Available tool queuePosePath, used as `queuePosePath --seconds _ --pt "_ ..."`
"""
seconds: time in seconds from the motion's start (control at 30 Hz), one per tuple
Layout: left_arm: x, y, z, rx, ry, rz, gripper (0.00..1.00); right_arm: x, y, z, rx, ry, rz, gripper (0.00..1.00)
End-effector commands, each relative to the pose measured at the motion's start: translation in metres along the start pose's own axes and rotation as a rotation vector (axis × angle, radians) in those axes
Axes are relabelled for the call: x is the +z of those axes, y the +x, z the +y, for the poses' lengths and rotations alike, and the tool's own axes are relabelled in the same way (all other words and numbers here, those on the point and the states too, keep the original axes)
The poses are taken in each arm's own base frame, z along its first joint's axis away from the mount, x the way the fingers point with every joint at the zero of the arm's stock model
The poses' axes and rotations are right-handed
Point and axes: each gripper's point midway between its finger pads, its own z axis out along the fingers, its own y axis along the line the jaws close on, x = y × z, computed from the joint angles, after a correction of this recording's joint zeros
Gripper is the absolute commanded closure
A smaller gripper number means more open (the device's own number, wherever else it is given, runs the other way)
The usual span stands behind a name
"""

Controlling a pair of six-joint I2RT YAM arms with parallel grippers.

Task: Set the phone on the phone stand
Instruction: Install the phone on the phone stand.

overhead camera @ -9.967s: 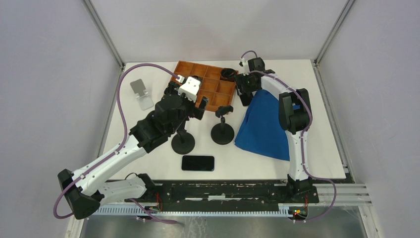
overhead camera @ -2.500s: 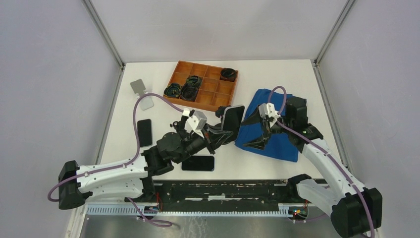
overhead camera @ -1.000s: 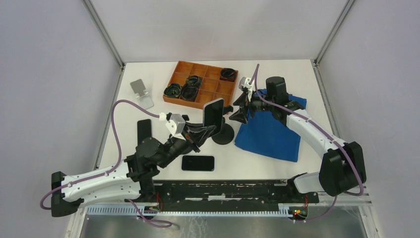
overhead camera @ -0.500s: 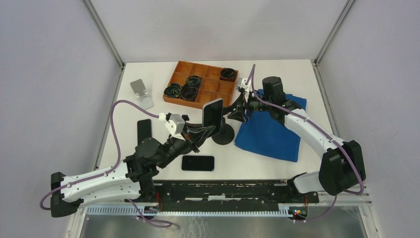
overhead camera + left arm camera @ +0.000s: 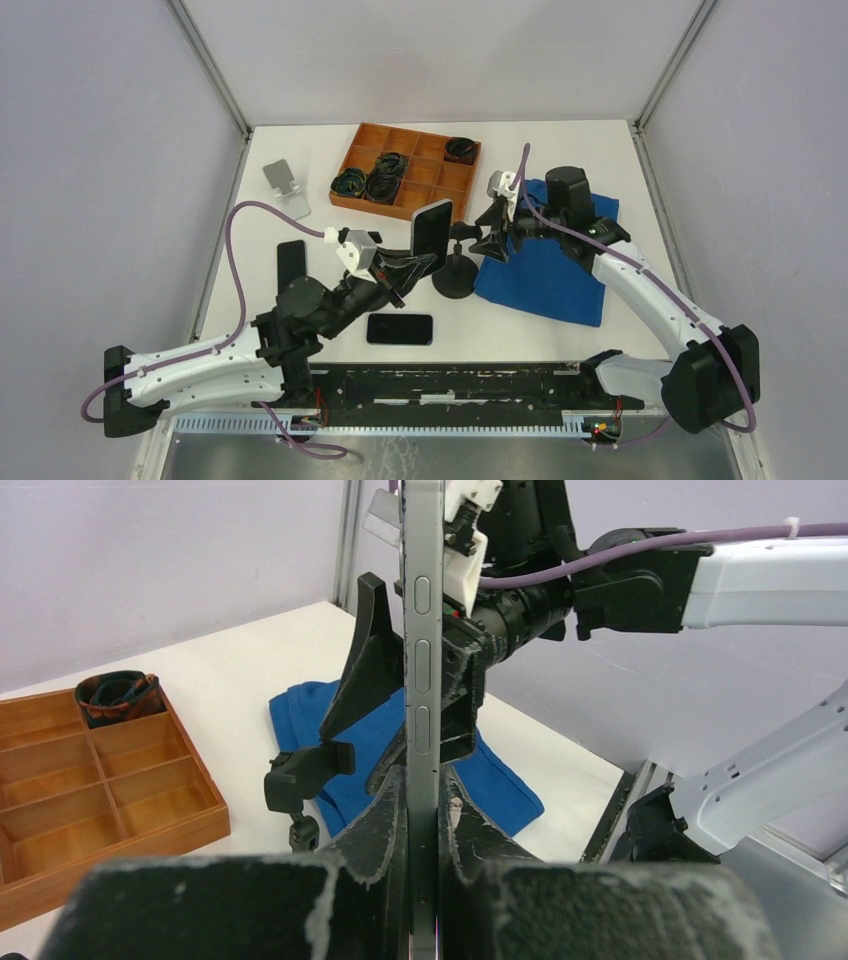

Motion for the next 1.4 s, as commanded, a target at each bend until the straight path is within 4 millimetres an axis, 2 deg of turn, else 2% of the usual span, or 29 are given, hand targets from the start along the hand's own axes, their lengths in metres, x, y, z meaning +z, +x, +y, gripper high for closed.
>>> queuePosePath --seconds 0.0,0.1,0.2,0.3,0.47,0.63,0.87,1.1,1.23,1.37 --pt "0.006 -0.024 -0.010 -0.041 0.035 -0.090 0.98 -0.016 0.000 0.003 -0.077 0.040 0.008 0.27" --pt "0.010 -0.018 -0.013 -0.036 0.047 -0.084 0.98 -0.035 -0.006 0.000 -0.160 0.089 -0.012 0.13" --pt "0.014 -0.011 -0.014 -0.029 0.051 -0.081 0.98 -0.050 -0.016 0.005 -0.217 0.083 -0.033 0.06" --pt "0.019 -0.003 -0.015 -0.012 0.071 -0.084 0.98 -0.055 -0.024 0.019 -0.246 0.008 -0.043 0.02" --pt "0.027 0.000 -0.012 -0.017 0.126 -0.090 0.98 -0.062 -0.045 0.041 -0.260 -0.106 -0.067 0.02" --pt "0.031 -0.011 -0.006 -0.082 0.243 -0.130 0.98 -0.063 -0.077 0.055 -0.233 -0.160 -0.107 0.02" --pt "0.041 -0.016 -0.021 -0.060 0.399 -0.095 0.98 -0.052 -0.118 0.057 -0.131 -0.189 -0.200 0.02" --pt "0.049 -0.013 -0.020 -0.072 0.476 -0.051 0.98 -0.050 -0.149 0.066 -0.079 -0.251 -0.254 0.02" --pt "0.053 -0.013 -0.019 -0.087 0.511 -0.051 0.98 -0.049 -0.155 0.075 -0.033 -0.299 -0.278 0.08" --pt "0.057 -0.013 -0.018 -0.104 0.532 -0.054 0.98 -0.045 -0.157 0.076 0.030 -0.318 -0.283 0.23"
